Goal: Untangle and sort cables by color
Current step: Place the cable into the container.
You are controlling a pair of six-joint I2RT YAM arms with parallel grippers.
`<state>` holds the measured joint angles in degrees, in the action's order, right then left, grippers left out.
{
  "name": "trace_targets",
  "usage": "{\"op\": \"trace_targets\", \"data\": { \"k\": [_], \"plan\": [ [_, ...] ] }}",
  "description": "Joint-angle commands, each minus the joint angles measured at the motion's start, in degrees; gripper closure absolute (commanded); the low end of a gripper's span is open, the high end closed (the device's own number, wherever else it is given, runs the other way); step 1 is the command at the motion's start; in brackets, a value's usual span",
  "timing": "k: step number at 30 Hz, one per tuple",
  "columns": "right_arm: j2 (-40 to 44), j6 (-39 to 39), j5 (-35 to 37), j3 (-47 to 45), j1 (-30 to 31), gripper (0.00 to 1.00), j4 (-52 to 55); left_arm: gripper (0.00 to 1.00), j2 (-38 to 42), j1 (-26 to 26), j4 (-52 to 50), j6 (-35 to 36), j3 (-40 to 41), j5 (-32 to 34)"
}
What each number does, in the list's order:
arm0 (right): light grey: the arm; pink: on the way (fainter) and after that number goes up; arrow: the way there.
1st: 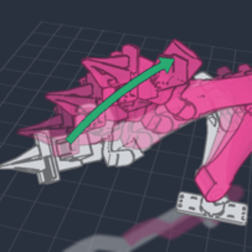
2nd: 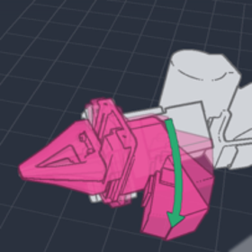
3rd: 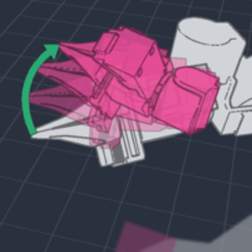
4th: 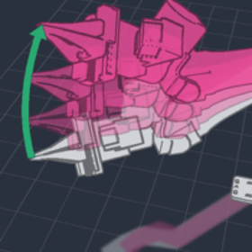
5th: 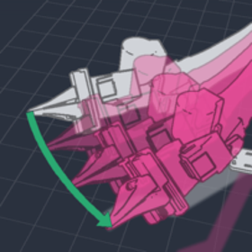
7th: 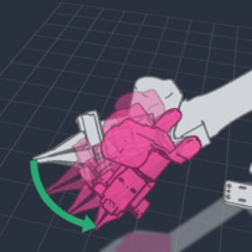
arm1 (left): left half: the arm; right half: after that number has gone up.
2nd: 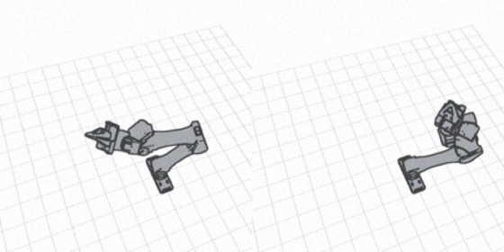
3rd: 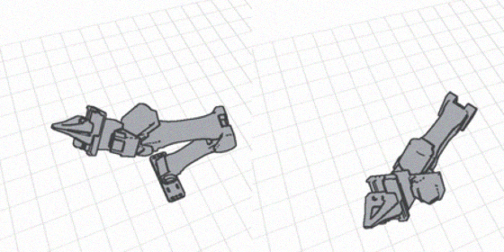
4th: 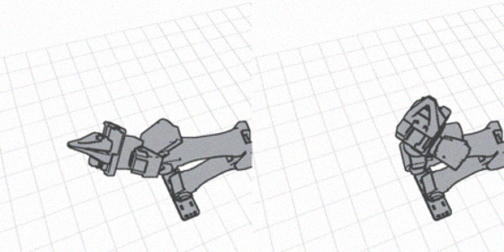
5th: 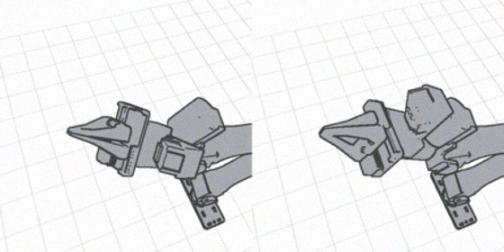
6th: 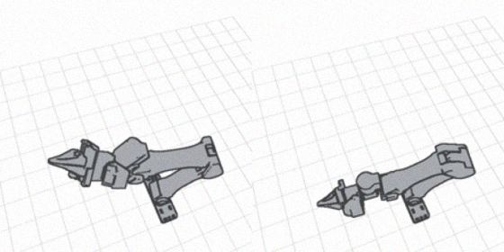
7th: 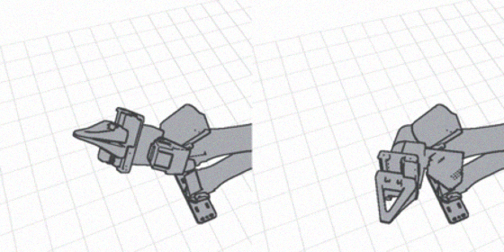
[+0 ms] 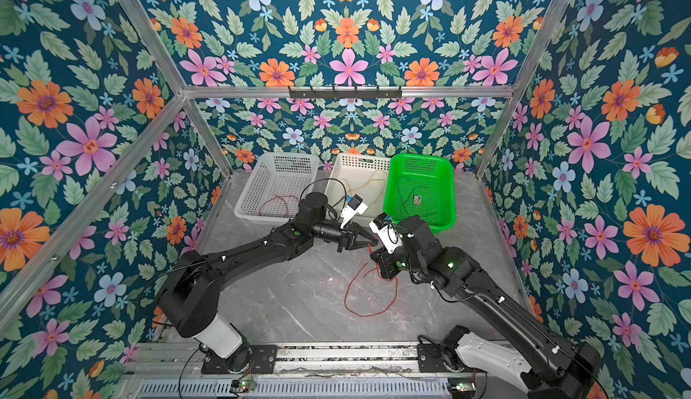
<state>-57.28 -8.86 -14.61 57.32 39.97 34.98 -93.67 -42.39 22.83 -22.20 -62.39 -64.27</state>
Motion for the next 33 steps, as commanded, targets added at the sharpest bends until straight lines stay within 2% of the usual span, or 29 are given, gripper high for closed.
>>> {"op": "trace_targets", "data": {
  "k": [1, 10, 15, 20, 26, 33],
  "plan": [
    [0.0, 0.1, -0.2, 0.0, 0.1, 1.00, -0.3, 1.00, 0.5, 0.1, 2.4, -0.2, 0.0, -0.8],
    [0.7, 0.0, 0.0, -0.9, 0.1, 1.00, 0.3, 1.00, 2.1, 0.1, 2.5, 0.9, 0.3, 0.9],
    [2.4, -0.6, 0.8, -2.6, 0.1, 1.00, 0.3, 1.00, 3.5, 0.3, -1.7, 4.3, -0.5, 3.7],
    [2.8, -1.1, 0.5, -4.7, 0.1, 0.86, 0.9, 1.00, 4.4, 1.0, -2.5, 4.9, -1.0, 5.5],
    [4.3, -1.5, 0.5, -6.9, 0.1, 0.79, 0.8, 1.00, 5.1, 1.3, -3.8, 5.6, -1.7, 6.8],
    [5.0, -2.1, 1.3, -9.1, 0.0, 0.76, 1.4, 1.00, 8.1, 2.3, -6.1, 7.6, -1.4, 9.2]
  ]
}}
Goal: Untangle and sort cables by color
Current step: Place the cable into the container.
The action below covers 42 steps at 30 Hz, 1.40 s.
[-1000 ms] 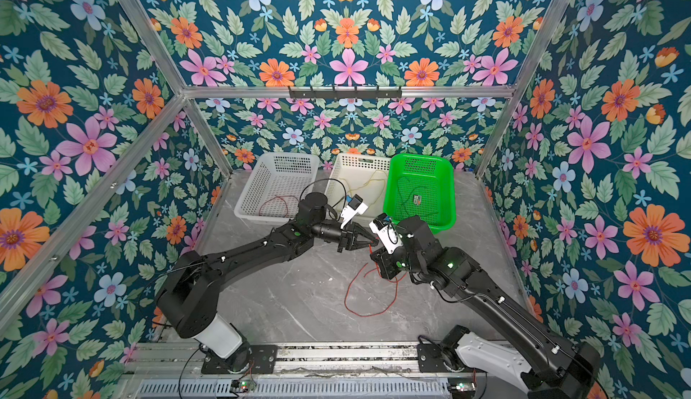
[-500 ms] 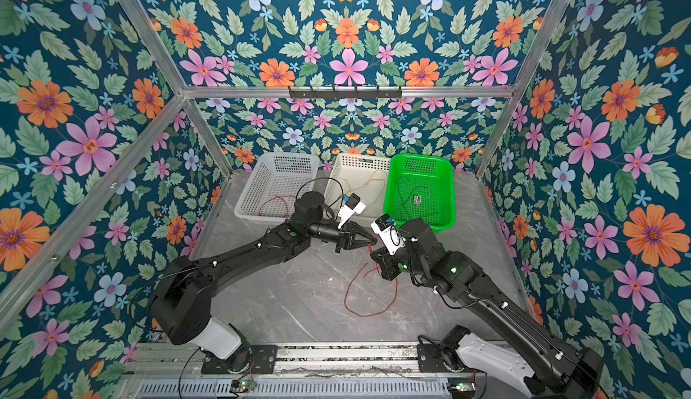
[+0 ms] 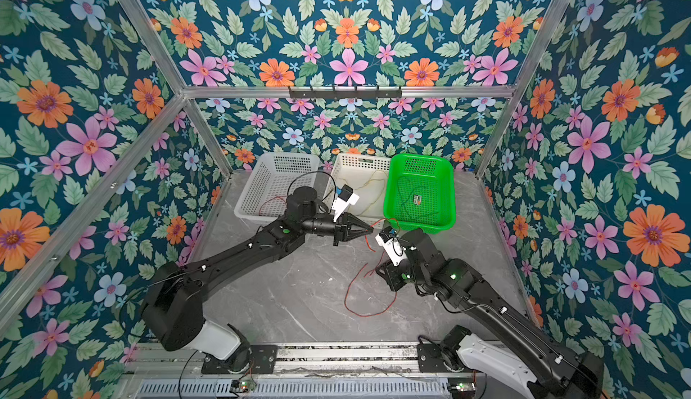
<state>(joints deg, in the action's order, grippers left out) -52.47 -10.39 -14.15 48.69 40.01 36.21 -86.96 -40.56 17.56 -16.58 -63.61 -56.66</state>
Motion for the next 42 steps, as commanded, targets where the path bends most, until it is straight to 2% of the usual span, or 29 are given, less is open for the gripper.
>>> {"op": "trace_targets", "data": {
  "k": [1, 5, 9, 12, 19, 31, 35, 42],
  "plan": [
    [0.5, -0.7, 1.0, -0.9, 0.1, 0.75, 0.1, 1.00, 2.3, 0.8, -1.7, 2.7, -0.2, 2.3],
    [2.0, -1.6, 2.4, -1.7, 0.1, 0.69, -0.2, 1.00, 7.0, 3.6, -7.3, 6.8, -0.4, 7.1],
    [2.7, -1.7, 3.3, -1.6, 0.0, 0.67, 0.0, 1.00, 12.1, 8.0, -16.3, 12.9, -2.0, 18.2],
    [2.3, -1.8, 3.3, -1.7, 0.0, 0.67, -0.5, 1.00, 14.1, 12.5, -19.3, 14.5, -3.0, 24.8],
    [0.8, -1.9, 2.3, -1.6, 0.1, 0.67, -1.5, 1.00, 11.3, 22.4, -22.4, 16.9, -7.1, 37.6],
    [0.6, -2.3, 2.7, -2.3, 0.1, 0.67, -1.3, 1.00, 4.9, 35.2, -16.4, 13.7, -13.1, 39.0],
    [-0.4, -2.3, 2.1, -2.2, 0.1, 0.67, -2.1, 1.00, -0.2, 36.6, -15.6, 13.3, -13.8, 38.5],
    [-0.7, -2.0, 1.9, -0.8, 0.0, 0.67, -1.2, 1.00, -9.0, 37.7, -8.9, 11.5, -10.1, 37.5]
  ]
}}
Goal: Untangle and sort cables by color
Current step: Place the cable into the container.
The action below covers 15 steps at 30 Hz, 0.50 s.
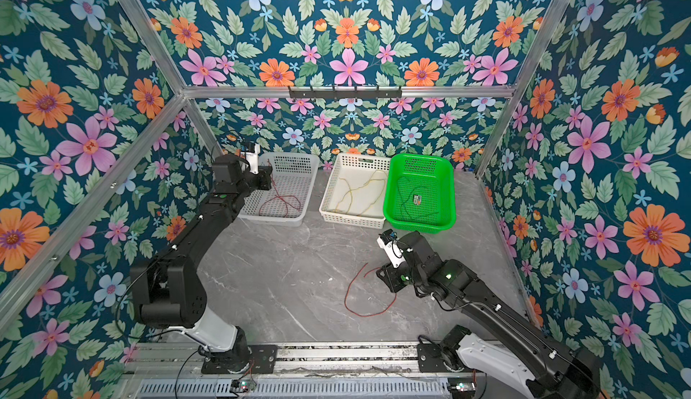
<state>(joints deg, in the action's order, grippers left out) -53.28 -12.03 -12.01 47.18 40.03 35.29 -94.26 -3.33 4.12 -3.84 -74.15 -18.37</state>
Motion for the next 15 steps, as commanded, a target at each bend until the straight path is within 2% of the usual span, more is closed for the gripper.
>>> {"op": "trace_targets", "data": {
  "k": [1, 5, 6, 7, 9, 11, 15],
  "plan": [
    [0.2, -0.2, 0.0, 0.8, 0.0, 0.67, 0.1, 1.00, -2.8, 0.6, 5.4, -1.8, 0.8, -1.2],
    [0.2, -0.1, 0.3, 0.9, 0.0, 0.67, 0.7, 1.00, -6.3, 1.0, 7.2, -3.3, 1.4, -2.6],
    [0.0, -0.1, 0.2, 0.9, 0.0, 0.67, 0.7, 0.95, -7.1, 1.0, 7.2, -3.7, 1.3, -3.0],
    [-0.3, -0.3, 0.2, 0.9, 0.0, 0.67, 0.7, 0.76, -7.7, 1.0, 7.3, -4.3, 1.2, -3.7],
    [-1.0, -0.3, -0.1, 0.9, 0.0, 0.67, 0.4, 0.32, -8.2, 1.0, 8.5, -5.8, 1.9, -5.5],
    [-1.6, -0.4, -0.5, 1.1, 0.0, 0.67, -0.1, 0.02, -7.7, 1.0, 10.9, -7.3, 3.3, -7.9],
    [-3.2, -0.5, -1.2, 1.3, 0.0, 0.67, -1.2, 0.00, -4.9, 1.0, 15.8, -9.9, 6.6, -12.7]
  ]
}}
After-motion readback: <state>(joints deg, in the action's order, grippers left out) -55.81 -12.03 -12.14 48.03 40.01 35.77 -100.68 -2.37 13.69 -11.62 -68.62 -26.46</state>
